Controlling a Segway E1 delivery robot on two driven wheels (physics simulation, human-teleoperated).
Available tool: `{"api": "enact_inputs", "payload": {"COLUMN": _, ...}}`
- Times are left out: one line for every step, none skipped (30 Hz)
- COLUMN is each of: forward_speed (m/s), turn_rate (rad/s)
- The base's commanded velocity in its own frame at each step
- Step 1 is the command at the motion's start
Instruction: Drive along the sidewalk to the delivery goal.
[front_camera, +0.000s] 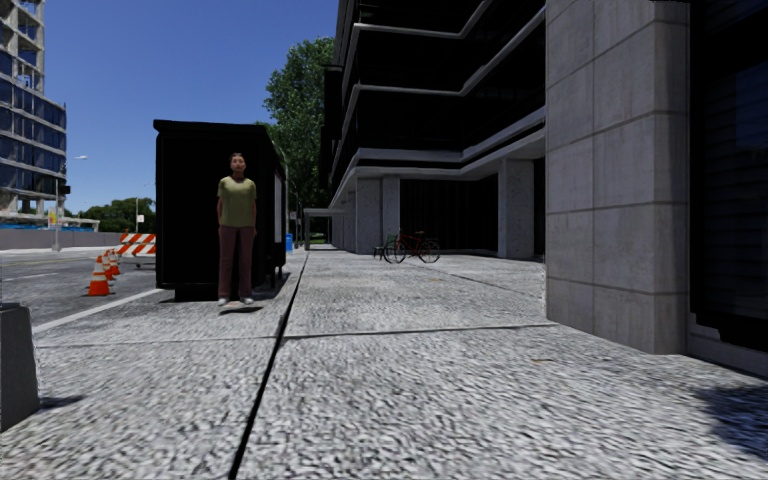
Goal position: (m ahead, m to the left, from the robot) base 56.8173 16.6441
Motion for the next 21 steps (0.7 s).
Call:
{"api": "enact_inputs", "payload": {"forward_speed": 2.0, "turn_rate": 0.0}}
{"api": "enact_inputs", "payload": {"forward_speed": 2.0, "turn_rate": 0.0}}
{"api": "enact_inputs", "payload": {"forward_speed": 2.0, "turn_rate": 0.0}}
{"api": "enact_inputs", "payload": {"forward_speed": 2.0, "turn_rate": 0.0}}
{"api": "enact_inputs", "payload": {"forward_speed": 2.0, "turn_rate": 0.0}}
{"api": "enact_inputs", "payload": {"forward_speed": 2.0, "turn_rate": 0.0}}
{"api": "enact_inputs", "payload": {"forward_speed": 2.0, "turn_rate": 0.0}}
{"api": "enact_inputs", "payload": {"forward_speed": 2.0, "turn_rate": 0.0}}
{"api": "enact_inputs", "payload": {"forward_speed": 2.0, "turn_rate": 0.0}}
{"api": "enact_inputs", "payload": {"forward_speed": 2.0, "turn_rate": 0.0}}
{"api": "enact_inputs", "payload": {"forward_speed": 2.0, "turn_rate": 0.0}}
{"api": "enact_inputs", "payload": {"forward_speed": 2.0, "turn_rate": 0.0}}
{"api": "enact_inputs", "payload": {"forward_speed": 2.0, "turn_rate": 0.0}}
{"api": "enact_inputs", "payload": {"forward_speed": 2.0, "turn_rate": 0.0}}
{"api": "enact_inputs", "payload": {"forward_speed": 2.0, "turn_rate": 0.0}}
{"api": "enact_inputs", "payload": {"forward_speed": 2.0, "turn_rate": 0.0}}
{"api": "enact_inputs", "payload": {"forward_speed": 2.0, "turn_rate": 0.0}}
{"api": "enact_inputs", "payload": {"forward_speed": 2.0, "turn_rate": 0.0}}
{"api": "enact_inputs", "payload": {"forward_speed": 2.0, "turn_rate": 0.0}}
{"api": "enact_inputs", "payload": {"forward_speed": 2.0, "turn_rate": 0.0}}
{"api": "enact_inputs", "payload": {"forward_speed": 2.0, "turn_rate": 0.0}}
